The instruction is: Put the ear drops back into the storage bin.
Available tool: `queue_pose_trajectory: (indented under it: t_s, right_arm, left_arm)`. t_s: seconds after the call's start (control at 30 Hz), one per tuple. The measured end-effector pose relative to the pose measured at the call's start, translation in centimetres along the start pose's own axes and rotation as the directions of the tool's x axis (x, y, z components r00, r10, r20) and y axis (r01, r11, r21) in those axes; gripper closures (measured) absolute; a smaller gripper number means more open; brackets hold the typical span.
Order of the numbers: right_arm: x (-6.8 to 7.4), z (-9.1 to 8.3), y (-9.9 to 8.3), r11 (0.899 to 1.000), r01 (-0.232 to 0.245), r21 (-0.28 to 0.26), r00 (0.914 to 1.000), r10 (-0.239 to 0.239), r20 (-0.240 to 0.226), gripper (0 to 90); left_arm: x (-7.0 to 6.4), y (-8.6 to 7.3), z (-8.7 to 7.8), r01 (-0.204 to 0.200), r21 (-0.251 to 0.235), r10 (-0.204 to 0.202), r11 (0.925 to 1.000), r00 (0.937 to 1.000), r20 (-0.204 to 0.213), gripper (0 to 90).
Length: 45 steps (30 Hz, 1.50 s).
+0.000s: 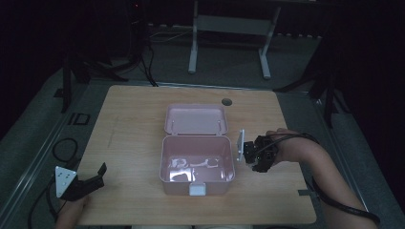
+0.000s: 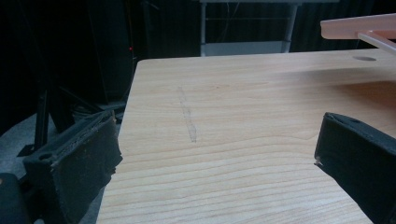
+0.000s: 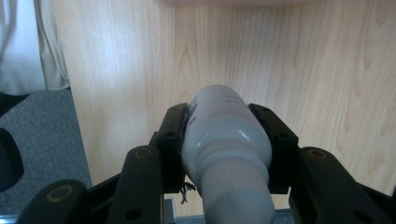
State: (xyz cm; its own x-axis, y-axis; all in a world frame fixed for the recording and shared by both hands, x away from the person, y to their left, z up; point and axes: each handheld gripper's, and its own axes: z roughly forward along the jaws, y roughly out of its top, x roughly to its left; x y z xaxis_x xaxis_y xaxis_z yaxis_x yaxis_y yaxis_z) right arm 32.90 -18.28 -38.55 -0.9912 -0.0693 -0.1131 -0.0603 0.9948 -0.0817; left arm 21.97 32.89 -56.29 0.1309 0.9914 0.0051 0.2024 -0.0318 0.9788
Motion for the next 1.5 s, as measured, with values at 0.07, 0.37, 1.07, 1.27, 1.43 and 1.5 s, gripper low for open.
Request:
queue_pose_trajectory:
  t_s: [0.07, 0.37, 1.07, 1.27, 1.43, 1.5]
  right_arm:
    - [0.0, -0.3, 0.4, 1.000, 0.001, -0.003, 1.0000, -0.001, 0.001, 59.4]
    - [-0.1, -1.4, 2.2, 1.000, 0.014, -0.018, 0.9998, -0.013, 0.012, 59.4]
    - [-0.3, -2.2, 6.9, 0.995, 0.082, -0.058, 0.9965, -0.081, 0.022, 59.4]
    - [-0.5, -2.1, 7.7, 0.994, 0.083, -0.067, 0.9965, -0.082, 0.013, 59.4]
    - [-0.8, -1.2, 8.5, 0.995, 0.076, -0.068, 0.9971, -0.076, 0.001, 59.4]
    - [-0.9, -0.6, 8.7, 0.995, 0.071, -0.066, 0.9974, -0.072, -0.005, 59.4]
  left_arm:
    - [0.0, 0.0, 0.0, 0.000, 0.001, 0.000, 1.0000, 1.0000, -0.001, 0.4]
    - [0.0, 0.0, 0.0, 0.002, 0.002, -0.002, 1.0000, 1.0000, 0.001, 0.4]
    - [0.1, 0.0, 0.0, 0.003, 0.001, -0.003, 1.0000, 1.0000, 0.004, 0.4]
    - [0.1, 0.0, 0.0, 0.003, 0.001, -0.003, 1.0000, 1.0000, 0.004, 0.4]
    - [0.1, 0.0, 0.0, 0.003, 0.001, -0.003, 1.0000, 1.0000, 0.004, 0.4]
    - [0.1, 0.0, 0.0, 0.003, 0.001, -0.003, 1.0000, 1.0000, 0.005, 0.4]
